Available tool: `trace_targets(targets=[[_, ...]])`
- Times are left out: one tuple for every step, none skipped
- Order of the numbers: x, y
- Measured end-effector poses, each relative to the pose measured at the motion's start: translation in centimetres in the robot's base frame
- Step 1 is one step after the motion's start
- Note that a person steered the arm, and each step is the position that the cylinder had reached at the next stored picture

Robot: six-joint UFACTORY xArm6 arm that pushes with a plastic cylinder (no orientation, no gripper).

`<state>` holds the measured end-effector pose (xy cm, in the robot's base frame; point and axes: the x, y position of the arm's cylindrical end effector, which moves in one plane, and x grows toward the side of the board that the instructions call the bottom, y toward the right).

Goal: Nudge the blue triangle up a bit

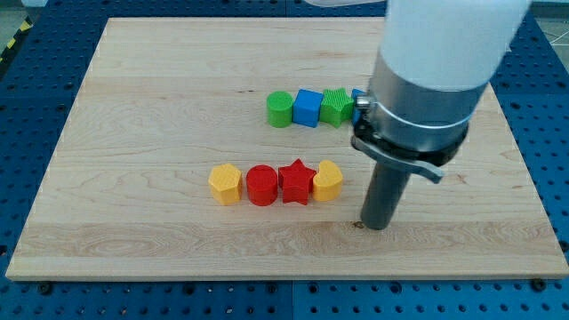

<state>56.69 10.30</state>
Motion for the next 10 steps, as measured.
trace_targets(targets=[[-1.3, 1.5], [-4.1, 2.3], [-6.6, 2.8], [-8.7, 3.5], [-9.4, 4.3], [-9.7, 4.3], [-12.1, 4.3], [-15.0, 4.2], [-17.3, 4.2], [-17.7, 4.4]])
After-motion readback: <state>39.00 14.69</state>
